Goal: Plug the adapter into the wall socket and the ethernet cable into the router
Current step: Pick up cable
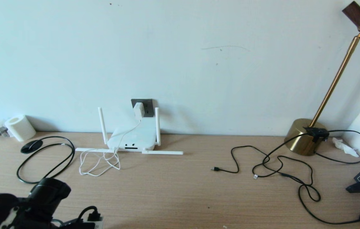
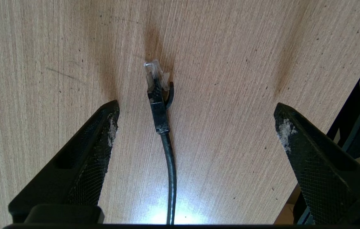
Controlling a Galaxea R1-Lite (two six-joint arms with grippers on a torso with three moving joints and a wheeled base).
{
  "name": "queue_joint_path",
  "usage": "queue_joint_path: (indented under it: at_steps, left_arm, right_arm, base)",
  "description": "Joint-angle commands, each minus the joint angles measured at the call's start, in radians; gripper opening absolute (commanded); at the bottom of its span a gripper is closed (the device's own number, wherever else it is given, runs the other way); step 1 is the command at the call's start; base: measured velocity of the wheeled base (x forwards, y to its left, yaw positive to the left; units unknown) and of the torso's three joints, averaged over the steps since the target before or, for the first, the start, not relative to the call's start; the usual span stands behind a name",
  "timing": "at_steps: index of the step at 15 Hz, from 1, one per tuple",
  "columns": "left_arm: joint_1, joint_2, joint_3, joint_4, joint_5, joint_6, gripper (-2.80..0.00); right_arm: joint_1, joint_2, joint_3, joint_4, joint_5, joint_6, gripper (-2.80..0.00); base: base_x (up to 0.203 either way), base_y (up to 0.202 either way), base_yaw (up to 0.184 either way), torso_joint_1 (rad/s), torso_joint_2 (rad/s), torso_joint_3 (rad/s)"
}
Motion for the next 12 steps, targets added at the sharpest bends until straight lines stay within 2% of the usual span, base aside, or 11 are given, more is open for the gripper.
queue_joint_path:
  at_steps: [1, 7, 8, 12]
  left_arm:
    - [0.001, 0.008, -0.001, 0.001, 0.000, 0.007, 0.00]
    - [0.003, 0.011, 0.000, 0.000, 0.022, 0.005, 0.00]
    - [0.004, 0.014, 0.000, 0.000, 0.022, 0.005, -2.80]
    - [0.009, 0.017, 0.000, 0.000, 0.024, 0.005, -2.80]
  right_arm:
    - [0.000, 0.000, 0.000, -0.001, 0.000, 0.000, -2.80]
    - [0.000, 0.000, 0.000, -0.001, 0.000, 0.000, -2.80]
    - [0.000, 0.000, 0.000, -0.001, 0.000, 0.000, -2.80]
    - [0.000, 0.000, 0.000, -0.001, 0.000, 0.000, -2.80]
  base:
    - [0.000, 0.000, 0.000, 0.000, 0.00, 0.000]
    - [0.000, 0.000, 0.000, 0.000, 0.00, 0.000]
    - [0.000, 0.000, 0.000, 0.000, 0.00, 0.000]
    - [0.000, 0.000, 0.000, 0.000, 0.00, 0.000]
